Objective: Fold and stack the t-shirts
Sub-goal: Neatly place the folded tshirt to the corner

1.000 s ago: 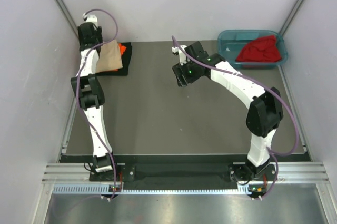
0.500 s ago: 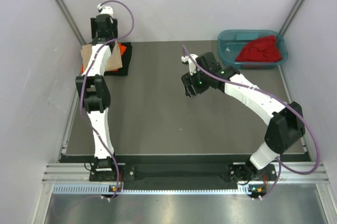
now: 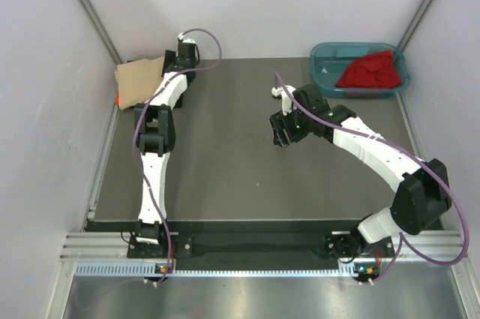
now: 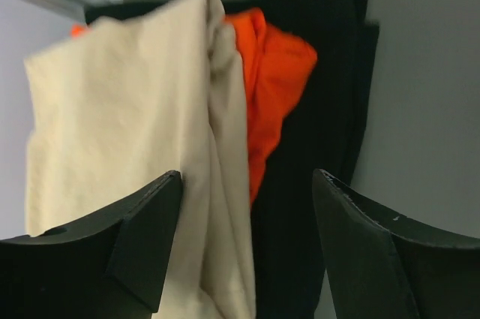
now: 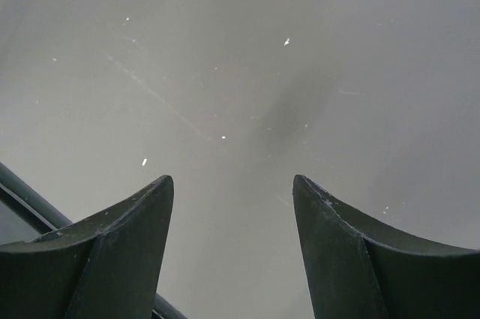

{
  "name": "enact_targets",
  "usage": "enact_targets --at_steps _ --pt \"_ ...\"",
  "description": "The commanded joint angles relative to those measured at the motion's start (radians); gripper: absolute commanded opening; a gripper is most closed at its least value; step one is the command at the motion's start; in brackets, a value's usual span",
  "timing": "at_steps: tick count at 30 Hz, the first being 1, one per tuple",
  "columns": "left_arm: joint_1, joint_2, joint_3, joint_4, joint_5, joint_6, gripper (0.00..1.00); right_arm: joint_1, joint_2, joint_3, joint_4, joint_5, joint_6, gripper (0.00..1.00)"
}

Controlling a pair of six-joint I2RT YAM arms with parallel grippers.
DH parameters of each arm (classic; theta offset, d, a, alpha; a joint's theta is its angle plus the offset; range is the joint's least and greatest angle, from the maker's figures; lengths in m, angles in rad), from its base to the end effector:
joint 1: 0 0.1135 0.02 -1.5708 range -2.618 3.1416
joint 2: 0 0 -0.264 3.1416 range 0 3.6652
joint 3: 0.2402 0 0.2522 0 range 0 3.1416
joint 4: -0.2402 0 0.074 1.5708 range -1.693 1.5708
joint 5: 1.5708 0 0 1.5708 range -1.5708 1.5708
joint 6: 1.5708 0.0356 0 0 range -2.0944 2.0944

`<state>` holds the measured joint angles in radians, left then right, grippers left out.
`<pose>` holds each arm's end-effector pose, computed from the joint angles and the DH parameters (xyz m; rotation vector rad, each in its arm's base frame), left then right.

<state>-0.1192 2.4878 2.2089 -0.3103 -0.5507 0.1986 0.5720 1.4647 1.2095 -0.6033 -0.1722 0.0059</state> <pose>0.5665 -0.0491 0.2063 0.0193 2.1283 0.6387 0.2620 0.1759 0.2897 -0.7649 2.3461 0.4655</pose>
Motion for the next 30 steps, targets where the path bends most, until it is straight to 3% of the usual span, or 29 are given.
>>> enact_targets --at_steps 1,9,15,20,21,24,27,28,29,30 --pt "0.012 -0.001 0.048 -0.039 -0.113 -0.031 0.74 -0.024 -0.047 -0.002 0.037 -0.027 0.005 0.65" --pt "0.004 0.008 0.04 -0.026 -0.176 -0.022 0.69 -0.035 -0.035 0.008 0.037 -0.043 0.002 0.65" --pt "0.001 0.025 0.032 -0.021 -0.187 0.012 0.59 -0.037 -0.033 0.013 0.036 -0.044 -0.032 0.65" --pt "0.0 0.017 0.012 -0.009 -0.18 0.027 0.45 -0.037 -0.03 0.013 0.042 -0.047 -0.03 0.65" --pt "-0.002 0.017 0.014 -0.012 -0.18 0.03 0.36 -0.037 -0.03 0.012 0.042 -0.047 -0.03 0.65" --pt "-0.005 0.013 0.009 -0.023 -0.172 0.036 0.22 -0.037 -0.032 0.013 0.043 -0.049 -0.027 0.65" --pt "-0.007 0.006 -0.009 -0.041 -0.164 0.038 0.14 -0.037 -0.037 0.01 0.045 -0.049 -0.026 0.65" --pt "-0.008 -0.007 -0.018 -0.044 -0.158 0.041 0.04 -0.037 -0.04 0.009 0.045 -0.049 -0.026 0.65" --pt "-0.008 -0.016 -0.029 -0.044 -0.155 0.042 0.0 -0.037 -0.043 0.005 0.045 -0.049 -0.026 0.65" --pt "-0.01 -0.026 -0.056 -0.043 -0.152 0.045 0.0 -0.037 -0.044 0.004 0.048 -0.049 -0.026 0.65"
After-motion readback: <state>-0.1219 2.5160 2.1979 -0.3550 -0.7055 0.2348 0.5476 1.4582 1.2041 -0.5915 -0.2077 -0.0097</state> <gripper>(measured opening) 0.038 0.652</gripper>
